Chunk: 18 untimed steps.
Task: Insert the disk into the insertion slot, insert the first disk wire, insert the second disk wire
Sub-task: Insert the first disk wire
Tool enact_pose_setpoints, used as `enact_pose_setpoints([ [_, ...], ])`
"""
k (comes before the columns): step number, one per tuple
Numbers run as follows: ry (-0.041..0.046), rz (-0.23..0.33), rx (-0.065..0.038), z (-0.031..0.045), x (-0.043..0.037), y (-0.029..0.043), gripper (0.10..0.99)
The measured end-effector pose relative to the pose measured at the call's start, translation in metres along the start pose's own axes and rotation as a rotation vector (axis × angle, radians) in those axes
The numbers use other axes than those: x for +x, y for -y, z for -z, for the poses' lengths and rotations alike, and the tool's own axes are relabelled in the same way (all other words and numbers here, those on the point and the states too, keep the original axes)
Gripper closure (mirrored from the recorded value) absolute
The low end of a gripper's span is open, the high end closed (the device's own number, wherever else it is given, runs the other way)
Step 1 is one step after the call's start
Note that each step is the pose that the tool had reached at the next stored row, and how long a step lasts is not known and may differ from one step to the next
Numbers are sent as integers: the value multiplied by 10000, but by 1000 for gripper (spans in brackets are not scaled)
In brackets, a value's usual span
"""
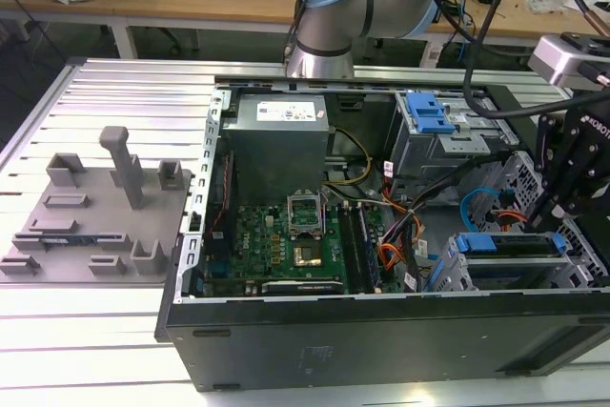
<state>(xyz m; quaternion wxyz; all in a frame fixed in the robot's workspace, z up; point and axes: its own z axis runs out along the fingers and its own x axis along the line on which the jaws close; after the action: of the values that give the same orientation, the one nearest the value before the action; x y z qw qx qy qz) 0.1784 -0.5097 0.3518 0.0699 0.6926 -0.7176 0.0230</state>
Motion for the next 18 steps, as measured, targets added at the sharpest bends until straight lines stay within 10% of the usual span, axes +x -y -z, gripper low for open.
enact_pose_setpoints([
  [18, -184, -111, -7, -82, -11, 5, 922],
])
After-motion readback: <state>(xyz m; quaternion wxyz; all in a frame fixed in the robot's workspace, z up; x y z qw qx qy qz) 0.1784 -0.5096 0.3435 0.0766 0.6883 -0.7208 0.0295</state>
